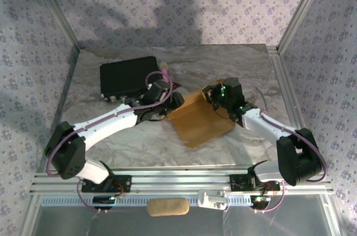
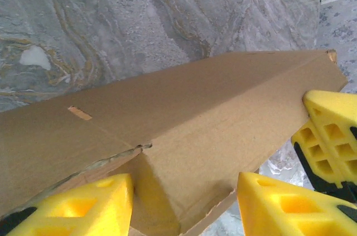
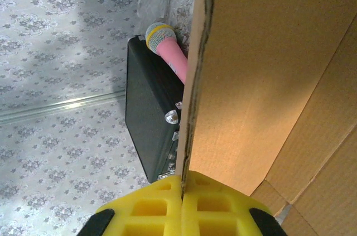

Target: Fold the paper box

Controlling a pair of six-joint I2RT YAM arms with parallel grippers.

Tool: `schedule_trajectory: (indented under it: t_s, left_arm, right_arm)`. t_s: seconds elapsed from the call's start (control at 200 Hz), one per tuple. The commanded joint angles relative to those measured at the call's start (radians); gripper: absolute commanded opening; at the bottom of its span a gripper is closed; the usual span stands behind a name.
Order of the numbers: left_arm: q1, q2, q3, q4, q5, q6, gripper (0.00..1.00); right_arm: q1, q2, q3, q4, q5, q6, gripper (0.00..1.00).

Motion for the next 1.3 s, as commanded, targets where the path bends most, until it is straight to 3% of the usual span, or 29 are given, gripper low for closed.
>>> schedule_trajectory:
  t_s: [0.0, 0.17, 0.49, 0.515, 0.68, 0.89, 1.044, 1.199, 1.294]
  left_arm:
    - [0.009, 0.016, 0.013, 0.066, 0.014, -0.046, 0.51]
    - [0.017, 0.025, 0.013, 0.083, 0.009, -0.076, 0.43]
    - [0.045, 0.009, -0.052, 0.136, 0.004, -0.152, 0.03]
    - [0.047, 0.005, -0.061, 0.144, 0.005, -0.161, 0.00]
    - [0.073, -0.013, -0.111, 0.198, 0.021, -0.212, 0.00]
    - [0.094, -0.022, -0.115, 0.199, 0.040, -0.215, 0.00]
    - [0.107, -0.024, -0.122, 0.202, 0.050, -0.215, 0.00]
    - [0.112, -0.028, -0.124, 0.202, 0.058, -0.214, 0.00]
    - [0.117, -0.028, -0.124, 0.202, 0.061, -0.209, 0.00]
  right_arm:
    - [0.001, -0.020, -0.032, -0.033, 0.019, 0.012, 0.00]
    - [0.004, -0.038, -0.051, -0.026, 0.029, 0.021, 0.00]
    - [0.027, -0.085, -0.116, 0.045, 0.083, 0.026, 0.00]
    - [0.032, -0.091, -0.125, 0.067, 0.092, 0.022, 0.04]
    - [0.075, -0.140, -0.183, 0.170, 0.172, 0.015, 0.33]
    - [0.145, -0.157, -0.305, 0.375, 0.323, 0.048, 0.56]
    - [0.148, -0.080, -0.303, 0.524, 0.323, 0.068, 0.61]
    - [0.156, 0.045, -0.279, 0.675, 0.313, 0.105, 0.55]
    - [0.156, 0.097, -0.246, 0.681, 0.304, 0.124, 0.50]
